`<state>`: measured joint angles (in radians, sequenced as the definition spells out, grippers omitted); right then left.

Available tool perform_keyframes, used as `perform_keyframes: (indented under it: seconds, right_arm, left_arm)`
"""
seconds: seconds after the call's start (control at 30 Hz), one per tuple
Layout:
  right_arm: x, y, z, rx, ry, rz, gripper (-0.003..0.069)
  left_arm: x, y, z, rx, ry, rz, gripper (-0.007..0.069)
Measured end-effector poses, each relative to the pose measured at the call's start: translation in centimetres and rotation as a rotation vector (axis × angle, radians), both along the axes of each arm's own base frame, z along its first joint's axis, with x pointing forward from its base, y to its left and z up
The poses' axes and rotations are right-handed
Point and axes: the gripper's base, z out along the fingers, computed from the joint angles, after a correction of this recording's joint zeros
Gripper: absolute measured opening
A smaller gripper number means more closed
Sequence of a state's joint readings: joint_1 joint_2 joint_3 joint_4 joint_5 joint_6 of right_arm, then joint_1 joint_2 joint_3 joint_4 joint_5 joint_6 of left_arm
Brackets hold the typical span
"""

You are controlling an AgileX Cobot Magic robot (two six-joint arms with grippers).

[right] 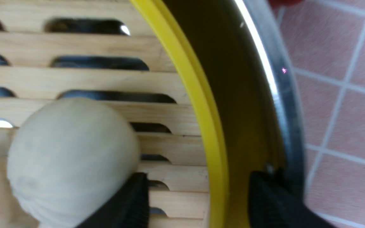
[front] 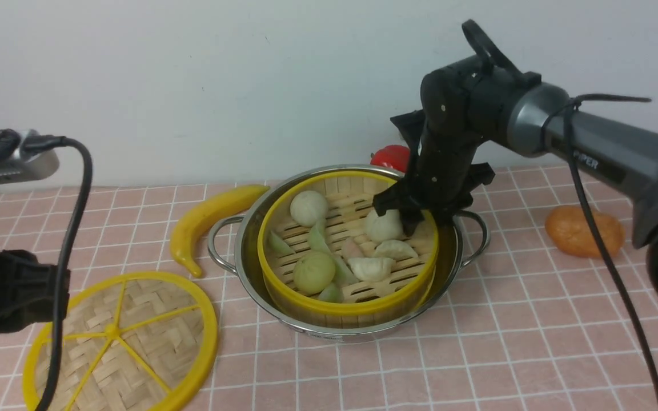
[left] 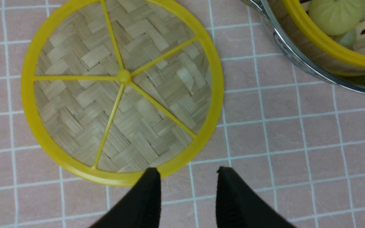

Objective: Place the steamer in the pot on the pink tablecloth, and put the lid on the steamer.
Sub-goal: 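Place the bamboo steamer basket of food into the steel pot with the right gripper, then grasp the bamboo steamer lid lying on the table by its centre knob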

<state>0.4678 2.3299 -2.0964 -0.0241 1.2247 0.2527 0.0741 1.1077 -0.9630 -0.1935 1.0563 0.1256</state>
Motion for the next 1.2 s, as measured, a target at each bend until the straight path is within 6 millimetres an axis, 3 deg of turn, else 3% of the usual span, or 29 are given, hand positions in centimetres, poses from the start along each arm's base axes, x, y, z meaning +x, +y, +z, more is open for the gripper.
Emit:
perform_keyframes:
  seconds: [0.13, 0.27, 0.3, 0.33, 0.4, 0.43, 0.5, 0.53, 0.6, 0.63, 0.73, 0.77, 0.8, 0.87, 1.2]
  right_arm:
    - [-0.4, -0.3, 3.3, 0.018, -0.068, 0.002, 0.0509]
    - [-2.7, -1.5, 11.6, 0.093, -0.221, 0.0, 0.054]
    - [-2.9, -1.6, 12.0, 0.098, -0.228, 0.0, 0.054]
    - [-3.7, -2.0, 14.1, 0.121, -0.267, 0.0, 0.054]
    - [-6.1, -3.0, 18.8, 0.185, -0.353, 0.003, 0.054]
    - [-8.2, -3.9, 22.3, 0.232, -0.422, 0.016, 0.0541]
    - [-11.0, -5.0, 26.0, 0.296, -0.495, 0.037, 0.0541]
    - [-11.3, -5.1, 26.3, 0.301, -0.504, 0.042, 0.0541]
    - [-15.5, -7.0, 30.9, 0.368, -0.613, 0.072, 0.0541]
    - [-15.8, -7.1, 31.1, 0.374, -0.62, 0.073, 0.0541]
    - [-21.0, -9.7, 35.4, 0.433, -0.749, 0.087, 0.0542]
    - [-21.3, -9.8, 35.6, 0.435, -0.756, 0.089, 0.0542]
    - [-23.6, -11.0, 37.1, 0.46, -0.81, 0.093, 0.0542]
    - [-25.7, -12.0, 38.2, 0.482, -0.857, 0.095, 0.0542]
    - [-32.2, -15.3, 40.9, 0.543, -0.992, 0.099, 0.0543]
  left_arm:
    - [2.1, 0.2, -1.4, -0.001, 0.014, 0.013, 0.0243]
    - [5.4, 0.5, -4.9, -0.002, 0.086, 0.03, 0.0243]
    - [5.6, 0.6, -5.0, -0.002, 0.09, 0.03, 0.0243]
    - [6.2, 0.6, -5.9, -0.003, 0.11, 0.033, 0.0243]
    - [7.5, 0.8, -8.0, 0.004, 0.16, 0.036, 0.0243]
    - [8.1, 1.0, -9.1, 0.016, 0.187, 0.035, 0.0243]
    - [8.6, 1.2, -10.5, 0.037, 0.222, 0.033, 0.0243]
    - [8.7, 1.2, -10.8, 0.041, 0.23, 0.032, 0.0243]
    - [9.3, 1.5, -12.2, 0.063, 0.265, 0.028, 0.0243]
    - [9.3, 1.5, -12.2, 0.063, 0.264, 0.029, 0.0243]
    - [9.9, 1.6, -13.5, 0.069, 0.269, 0.032, 0.0243]
    - [10.0, 1.6, -13.5, 0.07, 0.265, 0.033, 0.0243]
    - [10.3, 1.7, -13.8, 0.074, 0.249, 0.036, 0.0243]
    - [10.7, 1.7, -14.0, 0.076, 0.224, 0.042, 0.0243]
    - [11.0, 1.7, -15.3, 0.067, 0.254, 0.066, 0.0243]
